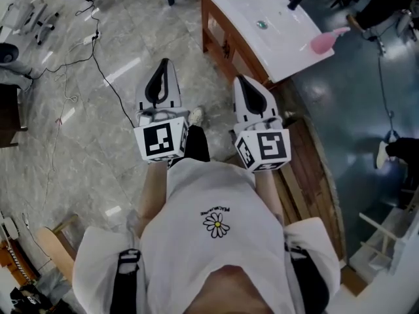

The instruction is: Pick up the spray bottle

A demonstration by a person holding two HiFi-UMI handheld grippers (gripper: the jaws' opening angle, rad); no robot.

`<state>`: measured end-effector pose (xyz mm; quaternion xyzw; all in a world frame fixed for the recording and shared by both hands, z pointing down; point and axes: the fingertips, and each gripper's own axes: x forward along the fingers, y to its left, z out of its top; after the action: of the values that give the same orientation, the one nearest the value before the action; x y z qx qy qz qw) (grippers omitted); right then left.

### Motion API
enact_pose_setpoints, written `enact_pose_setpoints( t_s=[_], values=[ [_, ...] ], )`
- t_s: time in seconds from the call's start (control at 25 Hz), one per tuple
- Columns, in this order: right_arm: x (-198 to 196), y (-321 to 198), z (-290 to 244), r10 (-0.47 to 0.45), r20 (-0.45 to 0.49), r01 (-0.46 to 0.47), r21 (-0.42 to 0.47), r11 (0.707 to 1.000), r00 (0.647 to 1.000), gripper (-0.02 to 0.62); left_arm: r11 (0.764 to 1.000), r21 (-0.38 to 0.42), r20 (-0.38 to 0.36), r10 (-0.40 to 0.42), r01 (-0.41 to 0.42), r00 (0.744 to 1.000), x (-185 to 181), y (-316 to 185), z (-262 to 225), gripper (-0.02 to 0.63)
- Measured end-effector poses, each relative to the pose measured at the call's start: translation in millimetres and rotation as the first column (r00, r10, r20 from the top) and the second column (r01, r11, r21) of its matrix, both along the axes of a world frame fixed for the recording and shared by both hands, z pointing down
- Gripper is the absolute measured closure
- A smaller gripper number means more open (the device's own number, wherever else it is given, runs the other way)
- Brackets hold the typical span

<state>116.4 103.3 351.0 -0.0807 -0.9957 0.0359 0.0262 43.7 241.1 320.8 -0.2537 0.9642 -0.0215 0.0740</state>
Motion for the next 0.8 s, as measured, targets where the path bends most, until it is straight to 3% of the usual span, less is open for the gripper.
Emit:
enact_pose_setpoints(
  t_s=[0.56,0.8],
  values=[
    [-176.8,-11.3,-17.5,0.051,-0.040,-0.051,0.006,0.999,0.998,0.566,0.996,0.030,-0.017,0.081,-0.081,0.997,-181.3,-18.9,-18.9,0.586],
    [-217.3,-21.7,-20.6,0.076,-0.051,-0.075,0.006,0.997,0.996,0.566,0.993,0.045,-0.021,0.111,-0.110,0.994,-224.9,-30.7,-32.2,0.586]
  ],
)
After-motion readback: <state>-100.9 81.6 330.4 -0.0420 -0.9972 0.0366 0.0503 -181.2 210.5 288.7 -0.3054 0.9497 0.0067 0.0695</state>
